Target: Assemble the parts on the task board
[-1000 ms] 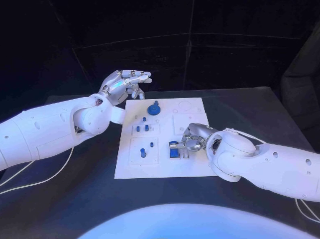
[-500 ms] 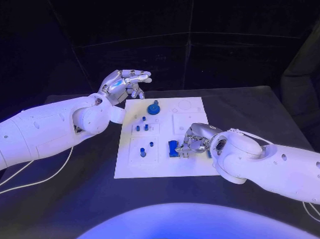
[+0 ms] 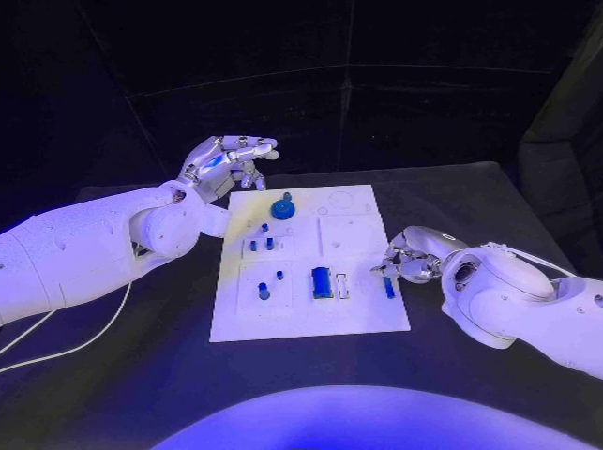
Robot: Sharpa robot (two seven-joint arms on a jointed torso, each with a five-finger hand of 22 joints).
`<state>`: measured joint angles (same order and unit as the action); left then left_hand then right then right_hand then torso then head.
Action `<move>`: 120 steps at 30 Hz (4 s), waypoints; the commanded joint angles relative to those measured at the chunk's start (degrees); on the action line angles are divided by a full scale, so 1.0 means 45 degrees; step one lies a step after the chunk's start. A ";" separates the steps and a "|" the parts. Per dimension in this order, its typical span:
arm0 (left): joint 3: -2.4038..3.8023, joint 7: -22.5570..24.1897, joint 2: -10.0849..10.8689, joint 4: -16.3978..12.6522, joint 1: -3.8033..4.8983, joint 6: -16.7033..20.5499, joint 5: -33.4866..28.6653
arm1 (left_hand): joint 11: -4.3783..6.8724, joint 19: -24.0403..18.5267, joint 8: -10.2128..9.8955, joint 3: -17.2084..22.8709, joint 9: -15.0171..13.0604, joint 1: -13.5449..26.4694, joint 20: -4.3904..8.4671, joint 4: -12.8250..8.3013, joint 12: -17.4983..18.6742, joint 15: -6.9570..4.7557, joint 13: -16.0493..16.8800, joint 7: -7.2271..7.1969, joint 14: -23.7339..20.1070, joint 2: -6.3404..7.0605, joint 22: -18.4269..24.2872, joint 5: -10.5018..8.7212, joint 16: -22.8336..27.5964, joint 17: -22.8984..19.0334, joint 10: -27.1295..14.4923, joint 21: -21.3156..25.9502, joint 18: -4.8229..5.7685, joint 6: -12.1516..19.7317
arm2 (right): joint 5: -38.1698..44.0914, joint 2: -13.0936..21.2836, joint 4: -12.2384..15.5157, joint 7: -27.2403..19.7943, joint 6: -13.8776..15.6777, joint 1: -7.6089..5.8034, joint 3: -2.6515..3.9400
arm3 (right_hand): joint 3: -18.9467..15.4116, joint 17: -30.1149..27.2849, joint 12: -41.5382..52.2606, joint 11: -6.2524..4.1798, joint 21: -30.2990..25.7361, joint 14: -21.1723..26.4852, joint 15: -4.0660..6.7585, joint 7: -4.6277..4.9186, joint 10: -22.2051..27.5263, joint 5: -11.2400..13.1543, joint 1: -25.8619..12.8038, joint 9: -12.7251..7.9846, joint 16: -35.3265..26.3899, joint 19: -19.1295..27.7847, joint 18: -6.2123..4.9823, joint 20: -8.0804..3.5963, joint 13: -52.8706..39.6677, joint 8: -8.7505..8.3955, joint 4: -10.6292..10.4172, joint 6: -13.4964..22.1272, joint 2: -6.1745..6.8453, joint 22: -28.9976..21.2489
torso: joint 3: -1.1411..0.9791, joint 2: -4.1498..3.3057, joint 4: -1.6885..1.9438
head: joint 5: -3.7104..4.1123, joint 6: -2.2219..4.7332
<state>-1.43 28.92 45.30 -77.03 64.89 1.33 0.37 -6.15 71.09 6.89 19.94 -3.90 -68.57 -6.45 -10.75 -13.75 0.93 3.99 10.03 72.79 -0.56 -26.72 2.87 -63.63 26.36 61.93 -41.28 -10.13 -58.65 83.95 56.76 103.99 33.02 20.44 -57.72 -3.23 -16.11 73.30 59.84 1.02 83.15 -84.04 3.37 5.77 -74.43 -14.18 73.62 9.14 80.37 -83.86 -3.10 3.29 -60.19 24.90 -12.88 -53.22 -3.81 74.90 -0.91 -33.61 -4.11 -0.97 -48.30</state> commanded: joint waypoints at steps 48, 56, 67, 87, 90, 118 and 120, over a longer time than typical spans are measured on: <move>-0.0077 -0.0030 0.0016 0.0039 0.0012 -0.0315 -0.0027 | 0.0026 -0.0061 0.0079 -0.0106 0.0008 -0.0066 -0.0025 -0.0006 -0.0078 0.0000 -0.0013 0.0044 -0.0060 -0.0056 0.0020 0.0052 0.0079 -0.0038 -0.0105 0.0056 -0.0080 0.0006 | 0.1639 -0.0829 -0.1074 0.1067 -0.3442 0.0096 -0.0016 | -0.0481 0.0049 0.0851 -0.0112 0.0065 -0.0634 -0.0008 -0.0184 -0.0333 -0.0279 0.0610 0.0399 0.0061 -0.0124 0.0194 -0.0043 -0.0935 0.0408 0.0297 -0.0466 0.0440 0.1686 | -0.0002 -0.0018 0.0035 | 0.0098 -0.0102; -0.0077 -0.0065 0.0025 0.0037 0.0012 -0.0326 -0.0027 | 0.0023 -0.0061 0.0078 -0.0112 0.0009 -0.0067 -0.0026 -0.0007 -0.0079 0.0001 -0.0014 0.0047 -0.0064 -0.0058 0.0023 0.0051 0.0078 -0.0041 -0.0113 0.0061 -0.0080 0.0011 | 0.1811 -0.0872 -0.0866 0.1180 -0.3911 0.0137 -0.0019 | -0.0370 0.0068 0.0839 -0.0138 0.0056 -0.0635 0.0013 -0.0202 -0.0291 -0.0491 0.1113 0.0541 0.0055 -0.0120 0.0194 -0.0059 -0.0967 0.0510 0.0634 -0.0445 0.0426 0.1686 | -0.0001 -0.0023 0.0047 | 0.0130 -0.0143; -0.0078 -0.0090 0.0044 0.0034 0.0012 -0.0352 -0.0027 | 0.0023 -0.0061 0.0078 -0.0112 0.0009 -0.0067 -0.0026 -0.0007 -0.0079 0.0001 -0.0014 0.0047 -0.0064 -0.0058 0.0023 0.0051 0.0078 -0.0041 -0.0113 0.0061 -0.0080 0.0011 | 0.2244 -0.0862 -0.0775 0.1489 -0.4265 0.0154 -0.0020 | -0.0392 0.0057 0.0792 -0.0133 0.0046 -0.0632 0.0010 -0.0196 -0.0260 -0.0470 0.1122 0.0560 0.0045 -0.0112 0.0191 -0.0059 -0.0931 0.0518 0.0656 -0.0434 0.0456 0.1677 | -0.0004 -0.0016 0.0057 | 0.0116 -0.0173; -0.0080 -0.0140 0.0048 0.0017 0.0012 -0.0381 -0.0022 | 0.0020 -0.0063 0.0076 -0.0119 0.0011 -0.0078 -0.0027 -0.0009 -0.0084 0.0004 -0.0015 0.0050 -0.0077 -0.0069 0.0030 0.0052 0.0081 -0.0060 -0.0132 0.0070 -0.0080 0.0023 | 0.0313 -0.0864 -0.0434 0.1186 -0.1464 0.0155 -0.0014 | 0.2792 0.0415 0.0743 -0.0361 0.0259 -0.0705 0.0208 -0.0426 -0.0457 -0.0881 0.2287 0.0606 0.0206 -0.0308 0.0264 -0.0248 -0.1137 -0.0067 0.1218 -0.0769 -0.0219 0.1940 | 0.0013 -0.0007 0.0067 | 0.0020 -0.0186; -0.0080 -0.0145 0.0049 0.0011 0.0012 -0.0376 -0.0022 | 0.0020 -0.0063 0.0076 -0.0119 0.0011 -0.0078 -0.0027 -0.0009 -0.0084 0.0004 -0.0015 0.0050 -0.0077 -0.0069 0.0030 0.0052 0.0081 -0.0060 -0.0132 0.0070 -0.0080 0.0023 | -0.0008 -0.0831 -0.0285 0.1081 -0.0886 0.0151 -0.0011 | 0.3283 0.0448 0.0758 -0.0352 0.0262 -0.0712 0.0210 -0.0433 -0.0499 -0.0848 0.1978 0.0584 0.0219 -0.0311 0.0265 -0.0238 -0.1182 -0.0257 0.1019 -0.0881 0.0159 0.1947 | 0.0017 -0.0009 0.0053 | 0.0001 -0.0183; -0.0080 -0.0188 0.0035 -0.0053 0.0015 -0.0417 -0.0021 | 0.0020 -0.0063 0.0076 -0.0119 0.0011 -0.0078 -0.0027 -0.0009 -0.0084 0.0004 -0.0015 0.0050 -0.0077 -0.0069 0.0030 0.0052 0.0081 -0.0060 -0.0132 0.0070 -0.0080 0.0023 | -0.1523 -0.2283 -0.0745 0.1080 -0.0128 0.0138 -0.0001 | 0.4632 0.0779 0.1060 -0.0408 0.0439 -0.0783 0.0238 -0.0493 -0.0876 -0.2357 0.0471 0.0860 0.0401 -0.0468 0.0320 -0.0274 -0.1566 -0.0668 0.0105 -0.1553 0.1328 0.2161 | 0.0001 -0.0022 0.0045 | -0.0114 -0.0207; -0.0080 -0.0194 0.0031 -0.0054 0.0015 -0.0423 -0.0021 | 0.0020 -0.0063 0.0076 -0.0119 0.0011 -0.0078 -0.0027 -0.0009 -0.0084 0.0004 -0.0015 0.0050 -0.0077 -0.0069 0.0030 0.0052 0.0081 -0.0060 -0.0132 0.0070 -0.0080 0.0023 | -0.1544 -0.2382 -0.0821 0.1102 -0.0130 0.0138 0.0000 | 0.4641 0.0796 0.1077 -0.0412 0.0450 -0.0787 0.0241 -0.0499 -0.0892 -0.2368 0.0432 0.0875 0.0412 -0.0478 0.0324 -0.0277 -0.1584 -0.0670 0.0082 -0.1574 0.1336 0.2173 | 0.0001 -0.0028 0.0060 | -0.0119 -0.0212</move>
<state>-1.82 28.02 45.48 -77.16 64.88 0.29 0.37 -5.94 71.09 6.89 19.62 -3.90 -68.57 -6.45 -10.75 -13.75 0.93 3.99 10.03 72.79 -0.56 -26.65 2.87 -63.63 26.15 61.73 -41.28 -10.13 -58.65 78.26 46.15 100.41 37.67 19.63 -57.01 -3.27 4.61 74.94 64.35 -0.82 84.93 -84.04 4.44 3.59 -77.91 -24.51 75.90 13.05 81.98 -84.04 -2.61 2.42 -67.27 22.07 -12.28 -59.88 2.18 74.90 -0.88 -33.72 -3.84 -1.49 -49.22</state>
